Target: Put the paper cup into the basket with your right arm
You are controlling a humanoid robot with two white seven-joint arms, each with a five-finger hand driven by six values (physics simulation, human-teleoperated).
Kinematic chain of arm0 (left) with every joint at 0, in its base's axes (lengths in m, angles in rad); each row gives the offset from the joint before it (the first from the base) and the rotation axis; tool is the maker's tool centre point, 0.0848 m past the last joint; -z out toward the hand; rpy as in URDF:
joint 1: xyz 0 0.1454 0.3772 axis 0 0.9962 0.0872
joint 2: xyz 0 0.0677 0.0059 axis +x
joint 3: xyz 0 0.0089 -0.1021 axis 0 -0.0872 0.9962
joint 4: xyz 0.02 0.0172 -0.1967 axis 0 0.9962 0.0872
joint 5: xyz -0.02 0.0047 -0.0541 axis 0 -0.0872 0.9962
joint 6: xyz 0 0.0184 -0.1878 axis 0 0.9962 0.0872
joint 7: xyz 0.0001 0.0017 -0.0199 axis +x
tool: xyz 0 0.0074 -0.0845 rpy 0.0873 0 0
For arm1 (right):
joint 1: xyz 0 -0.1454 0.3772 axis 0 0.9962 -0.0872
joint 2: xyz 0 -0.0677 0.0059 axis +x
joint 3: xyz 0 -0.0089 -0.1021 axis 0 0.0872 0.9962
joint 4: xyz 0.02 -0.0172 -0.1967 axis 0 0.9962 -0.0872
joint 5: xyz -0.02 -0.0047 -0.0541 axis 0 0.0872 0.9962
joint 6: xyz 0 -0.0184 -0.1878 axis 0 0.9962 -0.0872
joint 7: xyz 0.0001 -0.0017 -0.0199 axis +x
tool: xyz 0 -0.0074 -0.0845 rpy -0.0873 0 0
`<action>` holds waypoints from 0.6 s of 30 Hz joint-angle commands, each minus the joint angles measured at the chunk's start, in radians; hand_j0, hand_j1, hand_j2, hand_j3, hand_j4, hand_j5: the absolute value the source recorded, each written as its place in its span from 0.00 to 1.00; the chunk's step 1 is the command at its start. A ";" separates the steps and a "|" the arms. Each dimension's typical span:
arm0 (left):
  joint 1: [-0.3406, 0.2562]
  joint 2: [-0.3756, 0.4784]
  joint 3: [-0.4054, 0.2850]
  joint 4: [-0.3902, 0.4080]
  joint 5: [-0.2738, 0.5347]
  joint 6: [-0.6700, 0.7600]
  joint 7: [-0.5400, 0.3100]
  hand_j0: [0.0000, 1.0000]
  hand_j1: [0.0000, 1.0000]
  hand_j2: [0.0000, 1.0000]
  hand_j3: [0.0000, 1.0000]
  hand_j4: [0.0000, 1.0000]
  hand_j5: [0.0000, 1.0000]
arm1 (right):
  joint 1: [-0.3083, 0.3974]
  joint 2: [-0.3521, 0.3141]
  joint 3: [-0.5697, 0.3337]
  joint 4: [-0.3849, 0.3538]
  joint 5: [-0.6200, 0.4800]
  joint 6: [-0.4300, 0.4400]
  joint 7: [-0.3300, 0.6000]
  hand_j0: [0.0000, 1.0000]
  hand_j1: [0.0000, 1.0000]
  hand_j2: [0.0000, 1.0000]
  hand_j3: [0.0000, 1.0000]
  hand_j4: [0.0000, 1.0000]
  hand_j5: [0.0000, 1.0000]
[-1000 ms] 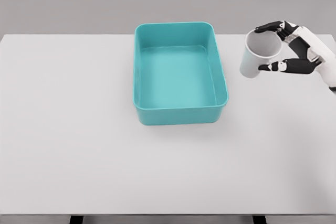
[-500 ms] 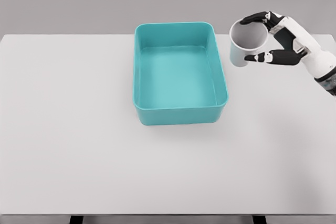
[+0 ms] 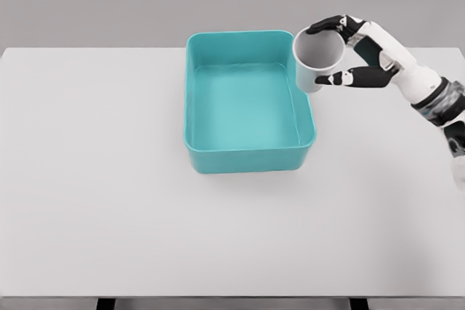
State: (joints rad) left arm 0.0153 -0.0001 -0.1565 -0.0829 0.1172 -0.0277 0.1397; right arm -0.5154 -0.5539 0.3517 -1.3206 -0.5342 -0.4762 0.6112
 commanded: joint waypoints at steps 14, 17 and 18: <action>0.000 0.000 0.000 0.000 -0.001 0.000 0.000 1.00 1.00 1.00 1.00 1.00 1.00 | -0.034 0.055 0.052 0.008 0.025 0.007 0.000 0.71 0.71 0.71 0.71 0.71 0.71; 0.000 0.000 0.000 0.000 -0.001 0.000 0.000 1.00 1.00 1.00 1.00 1.00 1.00 | -0.037 0.078 0.064 0.009 0.049 0.019 0.000 0.71 0.71 0.71 0.71 0.71 0.71; 0.000 0.000 0.000 0.000 -0.001 0.000 0.000 1.00 1.00 1.00 1.00 1.00 1.00 | -0.037 0.083 0.064 0.011 0.051 0.019 0.000 0.71 0.71 0.71 0.71 0.71 0.71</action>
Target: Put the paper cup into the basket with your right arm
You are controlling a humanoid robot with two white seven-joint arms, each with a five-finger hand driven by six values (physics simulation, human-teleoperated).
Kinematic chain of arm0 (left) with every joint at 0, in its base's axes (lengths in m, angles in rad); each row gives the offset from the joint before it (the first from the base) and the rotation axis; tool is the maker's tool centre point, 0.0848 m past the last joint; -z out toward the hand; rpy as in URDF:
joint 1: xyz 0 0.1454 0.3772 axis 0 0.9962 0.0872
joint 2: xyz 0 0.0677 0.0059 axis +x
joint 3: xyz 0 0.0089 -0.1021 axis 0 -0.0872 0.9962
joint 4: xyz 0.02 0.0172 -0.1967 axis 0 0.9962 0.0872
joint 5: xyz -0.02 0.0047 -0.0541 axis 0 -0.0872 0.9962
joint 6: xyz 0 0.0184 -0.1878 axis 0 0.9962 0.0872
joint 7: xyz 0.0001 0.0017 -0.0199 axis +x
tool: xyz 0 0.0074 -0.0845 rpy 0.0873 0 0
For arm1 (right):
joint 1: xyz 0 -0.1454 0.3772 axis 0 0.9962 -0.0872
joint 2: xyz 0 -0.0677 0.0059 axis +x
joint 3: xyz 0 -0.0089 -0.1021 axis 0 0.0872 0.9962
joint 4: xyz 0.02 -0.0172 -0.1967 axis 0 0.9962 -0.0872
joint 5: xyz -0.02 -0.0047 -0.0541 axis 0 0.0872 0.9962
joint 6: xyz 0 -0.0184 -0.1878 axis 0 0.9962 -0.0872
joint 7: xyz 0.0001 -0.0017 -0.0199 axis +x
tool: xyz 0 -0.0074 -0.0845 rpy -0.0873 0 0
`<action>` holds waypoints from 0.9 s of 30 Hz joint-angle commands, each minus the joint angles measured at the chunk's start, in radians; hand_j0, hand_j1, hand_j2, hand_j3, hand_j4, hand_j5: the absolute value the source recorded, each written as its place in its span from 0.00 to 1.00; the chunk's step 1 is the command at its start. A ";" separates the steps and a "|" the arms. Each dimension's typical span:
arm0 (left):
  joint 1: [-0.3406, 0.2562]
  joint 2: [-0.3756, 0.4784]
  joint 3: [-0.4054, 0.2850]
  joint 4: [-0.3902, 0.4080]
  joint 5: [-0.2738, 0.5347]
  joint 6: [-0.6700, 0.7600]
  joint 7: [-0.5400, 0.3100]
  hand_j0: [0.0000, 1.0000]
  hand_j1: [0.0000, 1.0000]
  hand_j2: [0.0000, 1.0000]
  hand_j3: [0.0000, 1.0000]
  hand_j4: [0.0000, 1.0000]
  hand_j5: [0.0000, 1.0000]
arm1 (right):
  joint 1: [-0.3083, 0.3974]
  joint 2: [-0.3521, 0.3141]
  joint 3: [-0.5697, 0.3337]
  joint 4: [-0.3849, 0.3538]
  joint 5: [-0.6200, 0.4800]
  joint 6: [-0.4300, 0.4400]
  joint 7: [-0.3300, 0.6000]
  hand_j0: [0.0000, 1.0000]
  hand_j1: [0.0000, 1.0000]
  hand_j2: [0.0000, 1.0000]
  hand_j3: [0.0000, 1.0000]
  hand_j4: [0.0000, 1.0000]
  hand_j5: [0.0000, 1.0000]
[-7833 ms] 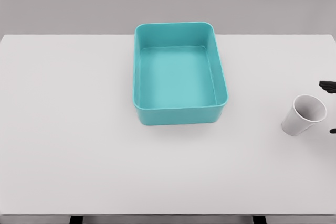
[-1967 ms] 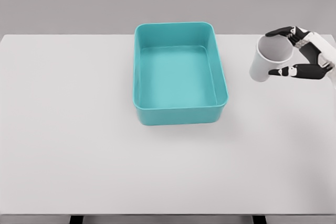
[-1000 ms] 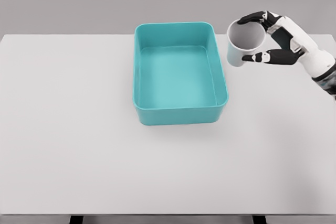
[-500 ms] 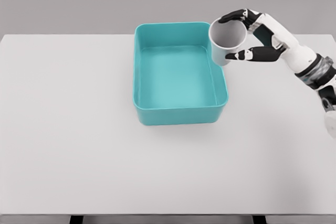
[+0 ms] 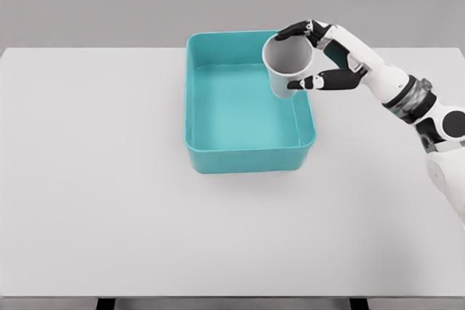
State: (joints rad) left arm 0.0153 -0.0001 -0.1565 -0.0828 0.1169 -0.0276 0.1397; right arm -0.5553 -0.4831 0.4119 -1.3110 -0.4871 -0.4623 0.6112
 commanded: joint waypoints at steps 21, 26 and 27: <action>0.000 0.000 0.000 0.000 0.000 0.000 0.000 1.00 1.00 1.00 1.00 1.00 1.00 | -0.032 0.112 0.035 0.105 0.105 0.002 0.000 0.71 0.71 0.71 0.71 0.71 0.71; 0.000 0.000 0.000 0.000 0.000 -0.002 0.000 1.00 1.00 1.00 1.00 1.00 1.00 | -0.032 0.123 0.036 0.124 0.128 0.001 0.000 0.71 0.71 0.71 0.71 0.71 0.71; 0.000 0.000 0.000 0.000 0.000 0.000 0.000 1.00 1.00 1.00 1.00 1.00 1.00 | -0.034 0.124 0.036 0.125 0.133 0.001 0.000 0.71 0.71 0.71 0.71 0.71 0.71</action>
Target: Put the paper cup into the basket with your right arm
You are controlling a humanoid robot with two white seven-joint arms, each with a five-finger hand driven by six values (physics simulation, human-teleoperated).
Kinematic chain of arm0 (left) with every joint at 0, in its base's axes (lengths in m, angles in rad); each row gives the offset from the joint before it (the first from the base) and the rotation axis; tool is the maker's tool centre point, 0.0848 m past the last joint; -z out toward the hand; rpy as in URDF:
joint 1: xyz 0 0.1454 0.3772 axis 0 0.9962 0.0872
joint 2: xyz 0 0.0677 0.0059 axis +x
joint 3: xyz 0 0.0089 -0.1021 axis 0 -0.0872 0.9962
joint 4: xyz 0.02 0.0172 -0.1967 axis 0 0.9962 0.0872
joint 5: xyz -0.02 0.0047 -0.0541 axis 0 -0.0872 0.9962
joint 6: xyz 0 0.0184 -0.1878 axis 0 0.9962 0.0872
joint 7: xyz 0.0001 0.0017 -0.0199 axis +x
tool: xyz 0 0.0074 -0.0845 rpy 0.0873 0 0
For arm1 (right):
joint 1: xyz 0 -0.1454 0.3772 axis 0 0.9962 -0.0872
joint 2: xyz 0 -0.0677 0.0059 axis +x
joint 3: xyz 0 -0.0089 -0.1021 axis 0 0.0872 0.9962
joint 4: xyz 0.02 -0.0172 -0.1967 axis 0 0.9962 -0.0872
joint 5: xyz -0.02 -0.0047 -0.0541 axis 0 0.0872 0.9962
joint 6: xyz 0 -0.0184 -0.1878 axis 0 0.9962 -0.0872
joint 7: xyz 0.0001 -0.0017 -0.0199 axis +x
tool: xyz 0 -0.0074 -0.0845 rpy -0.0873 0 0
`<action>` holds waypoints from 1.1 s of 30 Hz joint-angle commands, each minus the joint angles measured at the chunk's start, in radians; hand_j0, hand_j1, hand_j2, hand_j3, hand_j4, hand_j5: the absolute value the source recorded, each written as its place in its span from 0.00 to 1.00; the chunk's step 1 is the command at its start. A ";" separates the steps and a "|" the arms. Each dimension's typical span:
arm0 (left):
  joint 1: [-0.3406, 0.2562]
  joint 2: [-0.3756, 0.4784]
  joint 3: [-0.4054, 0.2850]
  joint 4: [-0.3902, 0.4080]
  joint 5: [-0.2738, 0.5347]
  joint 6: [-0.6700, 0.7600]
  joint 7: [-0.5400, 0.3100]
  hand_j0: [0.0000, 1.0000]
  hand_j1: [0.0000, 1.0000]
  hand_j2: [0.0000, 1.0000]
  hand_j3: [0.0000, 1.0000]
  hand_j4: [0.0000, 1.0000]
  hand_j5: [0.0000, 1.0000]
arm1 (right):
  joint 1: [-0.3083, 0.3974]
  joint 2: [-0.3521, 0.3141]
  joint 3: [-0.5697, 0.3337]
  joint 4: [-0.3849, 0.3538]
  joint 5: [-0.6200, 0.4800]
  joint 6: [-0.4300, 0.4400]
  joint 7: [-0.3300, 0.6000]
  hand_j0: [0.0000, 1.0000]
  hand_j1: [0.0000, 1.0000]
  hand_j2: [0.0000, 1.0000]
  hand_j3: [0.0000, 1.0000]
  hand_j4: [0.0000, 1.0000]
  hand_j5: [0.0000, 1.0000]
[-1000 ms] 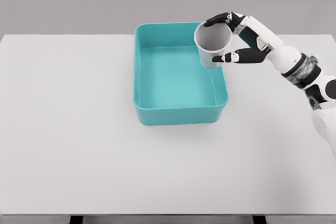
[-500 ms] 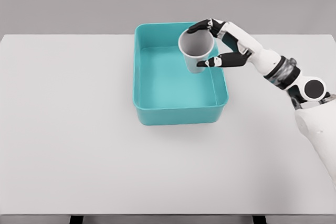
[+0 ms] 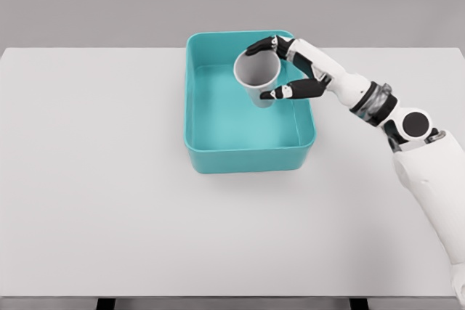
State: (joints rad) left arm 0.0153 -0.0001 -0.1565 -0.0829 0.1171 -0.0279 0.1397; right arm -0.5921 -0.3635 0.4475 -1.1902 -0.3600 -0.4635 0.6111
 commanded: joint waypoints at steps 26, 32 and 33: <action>0.000 0.000 0.000 0.000 -0.001 0.000 0.000 1.00 1.00 1.00 1.00 1.00 1.00 | -0.066 0.081 -0.013 -0.158 0.628 0.283 0.000 1.00 1.00 1.00 1.00 1.00 1.00; 0.000 0.000 0.000 0.000 -0.001 0.000 0.000 1.00 1.00 1.00 1.00 1.00 1.00 | -0.060 0.071 -0.066 -0.196 0.589 0.281 0.000 1.00 1.00 1.00 1.00 1.00 1.00; 0.000 0.000 0.000 0.000 -0.001 -0.001 0.000 1.00 1.00 1.00 1.00 1.00 1.00 | -0.052 0.058 -0.092 -0.215 0.517 0.272 0.000 1.00 1.00 1.00 1.00 1.00 1.00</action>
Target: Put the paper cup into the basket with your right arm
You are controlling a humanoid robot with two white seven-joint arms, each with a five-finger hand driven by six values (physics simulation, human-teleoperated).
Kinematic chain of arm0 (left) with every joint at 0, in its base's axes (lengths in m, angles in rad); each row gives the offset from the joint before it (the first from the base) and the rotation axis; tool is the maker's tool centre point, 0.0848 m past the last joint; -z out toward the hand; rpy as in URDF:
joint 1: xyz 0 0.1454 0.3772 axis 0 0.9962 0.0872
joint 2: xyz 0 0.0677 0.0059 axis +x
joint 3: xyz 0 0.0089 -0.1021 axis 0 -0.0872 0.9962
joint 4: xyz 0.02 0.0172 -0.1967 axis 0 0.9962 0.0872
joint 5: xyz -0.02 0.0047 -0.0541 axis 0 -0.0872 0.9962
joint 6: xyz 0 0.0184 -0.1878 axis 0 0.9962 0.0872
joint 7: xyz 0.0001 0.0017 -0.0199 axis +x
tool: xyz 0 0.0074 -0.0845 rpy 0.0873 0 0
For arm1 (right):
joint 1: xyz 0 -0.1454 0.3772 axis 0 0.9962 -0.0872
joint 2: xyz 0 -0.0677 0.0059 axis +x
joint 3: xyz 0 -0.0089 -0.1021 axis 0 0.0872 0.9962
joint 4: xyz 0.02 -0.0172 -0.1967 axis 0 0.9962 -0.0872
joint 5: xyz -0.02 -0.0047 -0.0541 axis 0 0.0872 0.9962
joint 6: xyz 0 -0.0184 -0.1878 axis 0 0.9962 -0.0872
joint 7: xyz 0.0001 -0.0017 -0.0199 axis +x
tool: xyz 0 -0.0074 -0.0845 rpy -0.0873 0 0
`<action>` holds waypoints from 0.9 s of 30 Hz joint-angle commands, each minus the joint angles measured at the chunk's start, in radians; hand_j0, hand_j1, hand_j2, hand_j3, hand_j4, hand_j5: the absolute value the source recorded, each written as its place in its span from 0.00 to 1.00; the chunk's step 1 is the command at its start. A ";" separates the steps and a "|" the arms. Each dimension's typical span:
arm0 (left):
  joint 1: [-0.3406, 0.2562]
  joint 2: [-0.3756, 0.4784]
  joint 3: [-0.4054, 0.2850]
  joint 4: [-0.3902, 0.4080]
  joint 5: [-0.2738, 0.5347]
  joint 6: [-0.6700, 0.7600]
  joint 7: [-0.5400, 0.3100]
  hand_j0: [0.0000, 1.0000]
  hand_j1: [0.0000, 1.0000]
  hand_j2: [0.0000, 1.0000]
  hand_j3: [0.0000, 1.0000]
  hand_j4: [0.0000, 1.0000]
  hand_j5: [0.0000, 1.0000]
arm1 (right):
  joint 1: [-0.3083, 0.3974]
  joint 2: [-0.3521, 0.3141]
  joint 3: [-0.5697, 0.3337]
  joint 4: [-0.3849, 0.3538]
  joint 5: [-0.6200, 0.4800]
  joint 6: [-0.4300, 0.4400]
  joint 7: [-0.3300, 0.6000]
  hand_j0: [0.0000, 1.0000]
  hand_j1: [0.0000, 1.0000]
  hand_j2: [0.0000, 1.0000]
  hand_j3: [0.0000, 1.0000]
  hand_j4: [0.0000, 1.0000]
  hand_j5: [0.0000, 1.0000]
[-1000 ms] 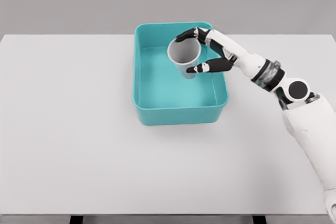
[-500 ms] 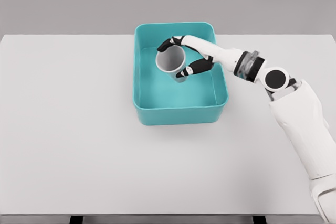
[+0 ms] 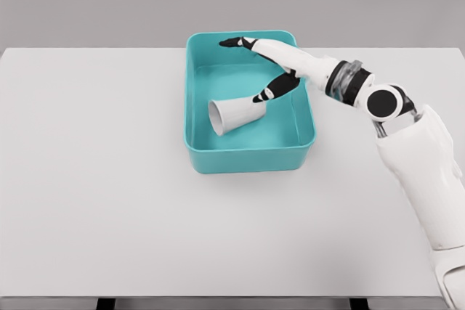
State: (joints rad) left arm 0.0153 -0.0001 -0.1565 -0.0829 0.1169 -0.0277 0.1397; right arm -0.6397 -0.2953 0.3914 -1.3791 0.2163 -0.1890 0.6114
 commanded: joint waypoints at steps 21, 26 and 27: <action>0.000 0.000 0.000 0.000 0.001 0.000 0.000 1.00 1.00 1.00 1.00 1.00 1.00 | 0.328 -0.298 -0.381 -0.048 -0.396 -0.049 -0.001 1.00 1.00 1.00 1.00 1.00 1.00; 0.000 0.000 0.000 0.000 0.000 0.000 0.000 1.00 1.00 1.00 1.00 1.00 1.00 | 0.316 -0.291 -0.378 -0.011 -0.396 -0.043 -0.001 1.00 1.00 1.00 1.00 1.00 1.00; 0.000 0.000 0.000 0.000 0.000 -0.001 0.000 1.00 1.00 1.00 1.00 1.00 1.00 | 0.316 -0.297 -0.379 -0.014 -0.396 -0.041 -0.001 1.00 1.00 1.00 1.00 1.00 1.00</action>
State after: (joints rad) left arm 0.0153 -0.0001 -0.1566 -0.0829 0.1169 -0.0278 0.1397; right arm -0.3237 -0.5891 0.0128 -1.3973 -0.1731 -0.2340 0.6112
